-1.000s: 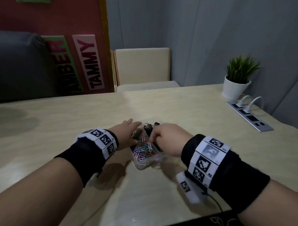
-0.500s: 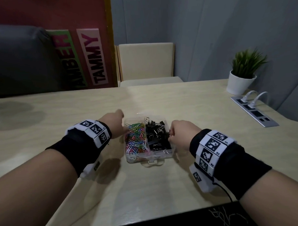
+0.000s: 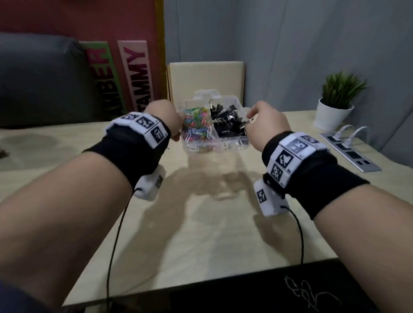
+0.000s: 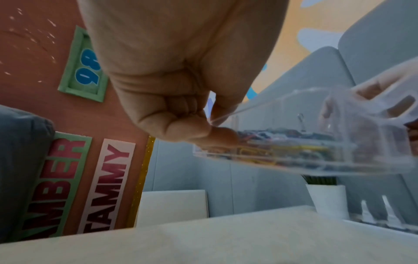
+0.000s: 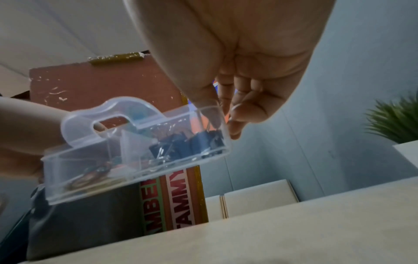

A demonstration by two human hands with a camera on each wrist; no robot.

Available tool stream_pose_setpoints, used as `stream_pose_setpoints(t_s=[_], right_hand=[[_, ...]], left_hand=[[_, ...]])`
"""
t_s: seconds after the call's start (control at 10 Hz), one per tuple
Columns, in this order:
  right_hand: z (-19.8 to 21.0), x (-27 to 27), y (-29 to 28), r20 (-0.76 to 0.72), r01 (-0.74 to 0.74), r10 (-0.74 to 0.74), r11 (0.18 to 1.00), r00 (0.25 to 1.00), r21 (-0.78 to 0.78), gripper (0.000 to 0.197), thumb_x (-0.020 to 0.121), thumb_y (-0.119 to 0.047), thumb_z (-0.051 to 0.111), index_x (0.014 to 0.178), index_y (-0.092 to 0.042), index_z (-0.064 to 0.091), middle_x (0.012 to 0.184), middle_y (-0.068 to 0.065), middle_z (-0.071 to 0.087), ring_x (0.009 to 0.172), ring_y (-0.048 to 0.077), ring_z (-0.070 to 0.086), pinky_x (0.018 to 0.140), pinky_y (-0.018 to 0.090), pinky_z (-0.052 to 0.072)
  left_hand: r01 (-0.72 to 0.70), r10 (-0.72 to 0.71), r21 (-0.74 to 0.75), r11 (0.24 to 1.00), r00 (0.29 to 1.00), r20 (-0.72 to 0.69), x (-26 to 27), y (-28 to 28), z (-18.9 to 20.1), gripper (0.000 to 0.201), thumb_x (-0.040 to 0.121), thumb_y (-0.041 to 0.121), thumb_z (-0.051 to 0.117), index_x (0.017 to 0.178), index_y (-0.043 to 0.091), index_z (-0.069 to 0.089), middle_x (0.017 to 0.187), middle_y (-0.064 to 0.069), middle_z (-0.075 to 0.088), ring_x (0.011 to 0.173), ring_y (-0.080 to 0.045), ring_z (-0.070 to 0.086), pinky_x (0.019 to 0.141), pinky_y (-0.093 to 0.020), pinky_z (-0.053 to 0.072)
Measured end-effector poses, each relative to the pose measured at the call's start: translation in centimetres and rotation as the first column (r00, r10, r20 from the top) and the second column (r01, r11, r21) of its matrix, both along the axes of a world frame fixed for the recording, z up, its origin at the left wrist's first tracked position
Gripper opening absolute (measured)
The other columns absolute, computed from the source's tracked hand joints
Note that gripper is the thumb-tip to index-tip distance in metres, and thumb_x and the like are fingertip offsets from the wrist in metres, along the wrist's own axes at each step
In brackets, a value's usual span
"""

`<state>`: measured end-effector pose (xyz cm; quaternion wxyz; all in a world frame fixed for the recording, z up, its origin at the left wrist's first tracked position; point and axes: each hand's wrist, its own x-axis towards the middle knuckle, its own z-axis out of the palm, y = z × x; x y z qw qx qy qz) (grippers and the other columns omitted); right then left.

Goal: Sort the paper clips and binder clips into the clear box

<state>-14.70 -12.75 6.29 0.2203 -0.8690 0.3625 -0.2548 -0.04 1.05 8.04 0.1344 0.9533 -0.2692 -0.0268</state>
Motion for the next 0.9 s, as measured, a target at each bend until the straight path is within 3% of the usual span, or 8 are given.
stream_pose_setpoints(t_s=[0.1, 0.2, 0.3, 0.5, 0.6, 0.7, 0.8, 0.9], right_hand=[[0.6, -0.5, 0.2, 0.003, -0.004, 0.004, 1.0, 1.0, -0.013, 0.022, 0.087, -0.006, 0.048, 0.1, -0.023, 0.055, 0.085, 0.003, 0.056, 0.071, 0.025, 0.052, 0.056, 0.026, 0.034], [-0.4, -1.7, 0.6, -0.094, -0.036, 0.028, 0.996, 0.995, -0.079, 0.024, 0.086, -0.004, 0.049, 0.092, -0.025, 0.058, 0.091, 0.004, 0.064, 0.077, 0.026, 0.056, 0.065, 0.028, 0.04], [-2.4, -2.8, 1.2, -0.276, -0.096, 0.083, 0.995, 0.958, -0.036, 0.032, 0.085, 0.0, 0.051, 0.096, -0.023, 0.07, 0.106, 0.005, 0.07, 0.093, 0.026, 0.062, 0.079, 0.028, 0.048], [-4.5, -3.6, 1.6, -0.462, -0.121, 0.159, 0.986, 0.873, 0.111, 0.045, 0.091, -0.002, 0.048, 0.128, -0.025, 0.062, 0.133, 0.004, 0.059, 0.119, 0.025, 0.056, 0.1, 0.029, 0.046], [-5.7, -3.2, 1.2, -0.422, -0.136, 0.187, 0.98, 0.887, 0.148, 0.053, 0.089, 0.003, 0.04, 0.133, -0.024, 0.053, 0.13, 0.009, 0.059, 0.111, 0.026, 0.059, 0.088, 0.029, 0.049], [-7.1, -2.1, 0.3, -0.439, -0.132, 0.202, 0.974, 0.875, 0.184, 0.049, 0.09, 0.003, 0.038, 0.134, -0.018, 0.044, 0.111, 0.01, 0.061, 0.09, 0.025, 0.057, 0.073, 0.03, 0.047], [-7.1, -0.8, -1.6, -0.455, -0.098, 0.193, 0.97, 0.869, 0.224, 0.044, 0.092, 0.0, 0.038, 0.134, -0.015, 0.04, 0.099, 0.006, 0.057, 0.084, 0.023, 0.056, 0.068, 0.03, 0.047], [-6.1, -0.2, -3.5, -0.46, -0.061, 0.186, 0.96, 0.868, 0.272, 0.042, 0.096, -0.005, 0.035, 0.137, -0.015, 0.038, 0.106, 0.008, 0.056, 0.089, 0.022, 0.054, 0.07, 0.029, 0.044]], left_hand=[[-0.01, 0.01, -0.021, 1.0, 1.0, 0.021, -0.4, -0.5, 0.9, 0.051, 0.103, 0.031, 0.036, 0.066, 0.005, 0.06, 0.067, -0.005, 0.063, 0.057, -0.023, 0.053, 0.055, -0.025, 0.043], [0.037, -0.038, -0.014, 0.999, 0.999, -0.016, -1.0, -0.4, -0.8, 0.04, 0.101, 0.022, 0.04, 0.072, 0.005, 0.061, 0.07, -0.006, 0.064, 0.061, -0.025, 0.059, 0.06, -0.026, 0.048], [0.076, -0.081, -0.044, 0.996, 0.989, -0.126, -1.5, -0.1, -3.8, 0.033, 0.099, 0.017, 0.044, 0.072, 0.006, 0.059, 0.059, -0.003, 0.058, 0.05, -0.017, 0.056, 0.051, -0.025, 0.048], [0.06, -0.045, 0.12, 0.991, 0.991, -0.124, -2.8, -0.1, -7.5, 0.038, 0.095, 0.011, 0.051, 0.057, 0.012, 0.048, 0.06, -0.001, 0.053, 0.068, -0.022, 0.06, 0.069, -0.03, 0.054], [0.056, -0.04, 0.166, 0.985, 0.994, -0.1, -3.0, -0.1, -7.6, 0.035, 0.094, 0.013, 0.053, 0.06, 0.011, 0.05, 0.063, -0.002, 0.054, 0.071, -0.022, 0.059, 0.069, -0.029, 0.051], [0.062, -0.041, 0.122, 0.991, 0.986, -0.16, 0.3, -1.6, -10.8, 0.027, 0.095, 0.019, 0.05, 0.073, 0.007, 0.059, 0.072, -0.004, 0.061, 0.074, -0.023, 0.062, 0.071, -0.027, 0.05], [0.046, -0.027, 0.068, 0.997, 0.967, -0.254, 1.5, -1.9, -11.2, 0.045, 0.099, 0.031, 0.044, 0.079, 0.001, 0.071, 0.086, -0.013, 0.075, 0.088, -0.032, 0.073, 0.086, -0.038, 0.057], [0.006, -0.016, -0.03, 1.0, 0.942, -0.335, 2.3, -1.3, -10.7, 0.041, 0.1, 0.026, 0.042, 0.089, 0.0, 0.073, 0.081, -0.011, 0.078, 0.079, -0.029, 0.076, 0.077, -0.039, 0.062]])
